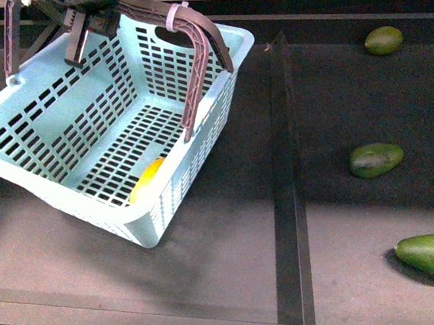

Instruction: Pick lemon and mango into basket

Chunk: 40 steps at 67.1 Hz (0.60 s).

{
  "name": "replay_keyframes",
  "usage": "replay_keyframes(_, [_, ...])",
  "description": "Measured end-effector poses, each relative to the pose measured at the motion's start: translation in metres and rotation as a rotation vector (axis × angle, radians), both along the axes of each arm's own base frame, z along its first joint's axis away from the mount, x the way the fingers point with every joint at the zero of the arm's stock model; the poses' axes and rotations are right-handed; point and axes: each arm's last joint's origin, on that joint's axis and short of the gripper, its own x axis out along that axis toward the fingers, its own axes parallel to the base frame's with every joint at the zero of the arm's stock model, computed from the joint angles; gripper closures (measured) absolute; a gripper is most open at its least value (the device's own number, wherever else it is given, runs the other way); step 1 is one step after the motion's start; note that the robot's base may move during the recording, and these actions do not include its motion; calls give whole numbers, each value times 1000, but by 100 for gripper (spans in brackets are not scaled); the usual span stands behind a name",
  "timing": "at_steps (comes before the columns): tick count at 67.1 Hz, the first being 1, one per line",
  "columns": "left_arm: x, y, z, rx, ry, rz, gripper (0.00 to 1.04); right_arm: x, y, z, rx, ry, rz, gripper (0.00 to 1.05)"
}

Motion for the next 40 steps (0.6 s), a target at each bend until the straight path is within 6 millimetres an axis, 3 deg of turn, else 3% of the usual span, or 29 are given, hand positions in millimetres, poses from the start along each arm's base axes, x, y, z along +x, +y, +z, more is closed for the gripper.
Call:
replay_keyframes(8, [1, 2, 0, -12, -1, 3, 89, 0, 0, 0, 0, 0, -1, 9])
replay_keyframes(23, [-6, 4, 12, -36, -32, 16, 42, 0, 0, 0, 0, 0, -1, 9])
replay_keyframes(32, [-36, 24, 43, -24, -52, 75, 7, 0, 0, 0, 0, 0, -1, 9])
replay_keyframes(40, [-74, 42, 69, 112, 20, 47, 7, 0, 0, 0, 0, 0, -1, 9])
